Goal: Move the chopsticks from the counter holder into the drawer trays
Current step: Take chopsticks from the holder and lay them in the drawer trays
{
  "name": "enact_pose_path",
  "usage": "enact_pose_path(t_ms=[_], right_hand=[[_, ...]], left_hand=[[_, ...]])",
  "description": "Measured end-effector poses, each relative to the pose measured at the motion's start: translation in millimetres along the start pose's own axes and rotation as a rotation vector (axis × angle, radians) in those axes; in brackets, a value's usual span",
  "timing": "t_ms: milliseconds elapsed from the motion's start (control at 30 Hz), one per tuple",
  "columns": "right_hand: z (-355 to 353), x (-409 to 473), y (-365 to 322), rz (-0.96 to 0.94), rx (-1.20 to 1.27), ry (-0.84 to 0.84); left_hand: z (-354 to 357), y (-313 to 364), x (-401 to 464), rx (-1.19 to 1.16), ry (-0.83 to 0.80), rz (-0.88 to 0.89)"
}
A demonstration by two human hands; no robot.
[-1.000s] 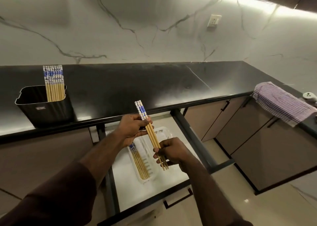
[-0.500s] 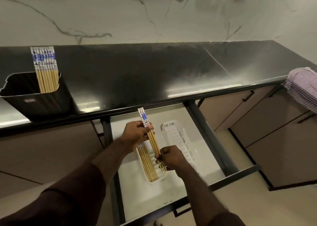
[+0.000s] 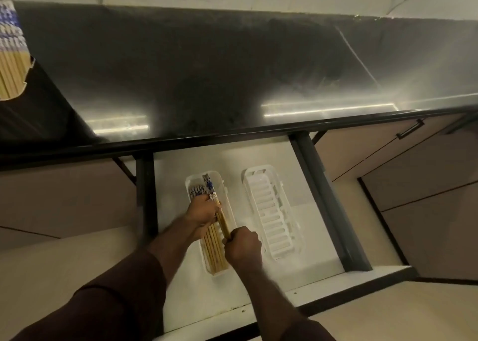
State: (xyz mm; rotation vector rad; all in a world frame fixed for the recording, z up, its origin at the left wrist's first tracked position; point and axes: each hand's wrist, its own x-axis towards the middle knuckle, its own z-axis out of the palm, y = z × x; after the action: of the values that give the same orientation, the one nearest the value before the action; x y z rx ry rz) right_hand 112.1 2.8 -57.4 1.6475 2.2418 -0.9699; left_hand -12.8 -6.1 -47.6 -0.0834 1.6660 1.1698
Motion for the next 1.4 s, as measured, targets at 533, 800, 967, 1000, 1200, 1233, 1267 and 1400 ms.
enact_pose_path(t_ms=[533,800,967,1000,1200,1233,1267,1400], right_hand=[[36,10,-10,-0.055,-0.214,0.033],[44,12,-5,-0.051,-0.168,-0.001],[46,12,-4,-0.079,-0.157,0.012],[46,12,-3,-0.097,-0.175,0.005],[45,16,-1,-0.166,-0.287,-0.026],[45,16,0,-0.177,-0.296,-0.031],[45,16,0,-0.188,-0.299,-0.032],[45,16,1,-0.225,-0.299,-0.032]], left_hand=[[-2,-12,16,0.089,-0.024,-0.054],[-3,-20,16,0.148,-0.039,-0.005],[-3,-25,16,0.175,-0.044,0.005],[-2,-26,16,0.182,-0.041,0.009],[2,-24,11,0.194,-0.059,0.024],[2,-23,11,0.194,-0.061,0.021],[2,-23,10,0.190,-0.061,0.019],[2,-24,10,0.159,-0.062,0.007]])
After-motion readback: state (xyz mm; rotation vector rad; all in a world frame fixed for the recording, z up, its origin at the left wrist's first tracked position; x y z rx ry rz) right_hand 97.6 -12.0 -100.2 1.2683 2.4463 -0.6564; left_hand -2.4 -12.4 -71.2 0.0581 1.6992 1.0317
